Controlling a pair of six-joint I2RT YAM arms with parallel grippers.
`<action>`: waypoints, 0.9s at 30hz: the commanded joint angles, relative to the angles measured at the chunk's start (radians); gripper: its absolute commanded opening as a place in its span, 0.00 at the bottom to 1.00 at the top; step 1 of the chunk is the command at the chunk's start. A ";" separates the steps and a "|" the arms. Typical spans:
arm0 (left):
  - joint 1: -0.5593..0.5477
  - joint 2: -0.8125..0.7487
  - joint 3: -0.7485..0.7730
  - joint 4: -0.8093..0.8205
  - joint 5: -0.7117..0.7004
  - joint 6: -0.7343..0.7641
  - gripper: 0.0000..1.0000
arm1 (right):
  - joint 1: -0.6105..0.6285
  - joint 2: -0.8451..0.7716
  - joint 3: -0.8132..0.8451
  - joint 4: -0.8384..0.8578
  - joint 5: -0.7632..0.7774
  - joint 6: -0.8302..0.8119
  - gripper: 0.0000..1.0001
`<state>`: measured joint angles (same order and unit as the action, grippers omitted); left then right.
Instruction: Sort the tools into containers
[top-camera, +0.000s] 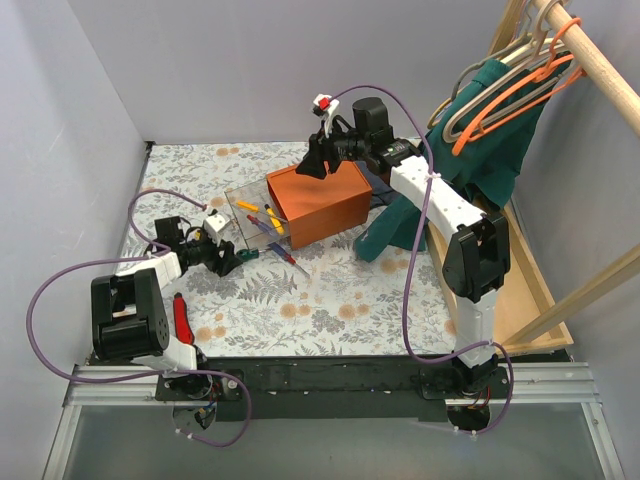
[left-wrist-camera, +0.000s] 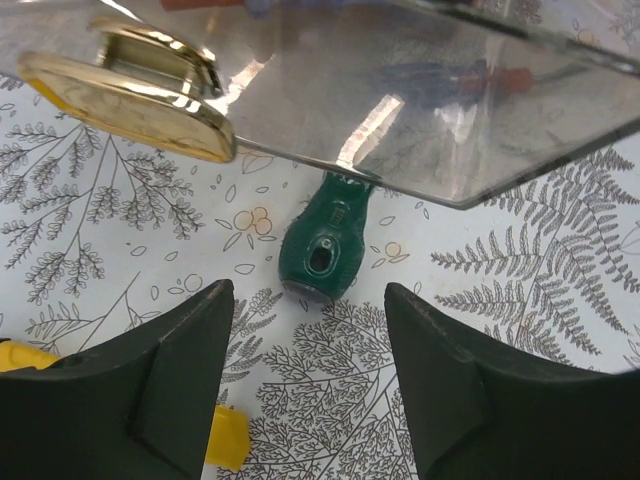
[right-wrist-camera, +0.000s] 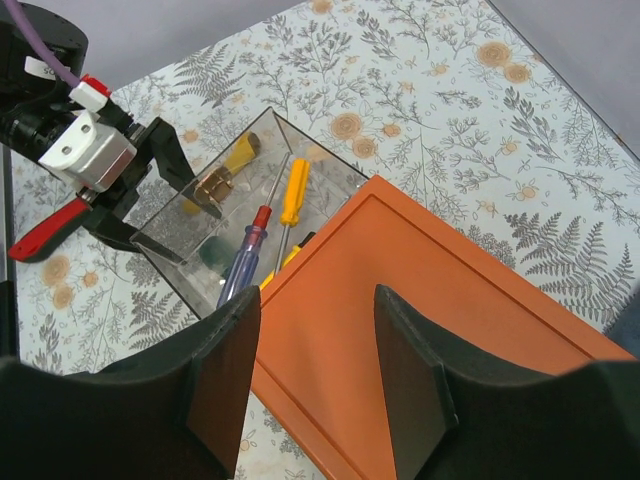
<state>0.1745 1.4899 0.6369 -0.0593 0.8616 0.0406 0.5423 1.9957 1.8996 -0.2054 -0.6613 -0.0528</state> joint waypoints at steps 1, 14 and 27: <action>-0.009 0.000 0.017 -0.079 0.033 0.148 0.61 | -0.005 -0.057 0.007 -0.005 0.020 -0.036 0.58; -0.024 0.043 0.009 -0.034 0.027 0.220 0.63 | -0.013 -0.066 -0.023 -0.012 0.029 -0.047 0.58; -0.044 0.119 0.070 -0.034 0.040 0.277 0.62 | -0.015 -0.067 -0.059 -0.020 0.037 -0.061 0.58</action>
<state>0.1406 1.6012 0.6685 -0.1043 0.8753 0.2810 0.5358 1.9827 1.8606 -0.2371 -0.6292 -0.0887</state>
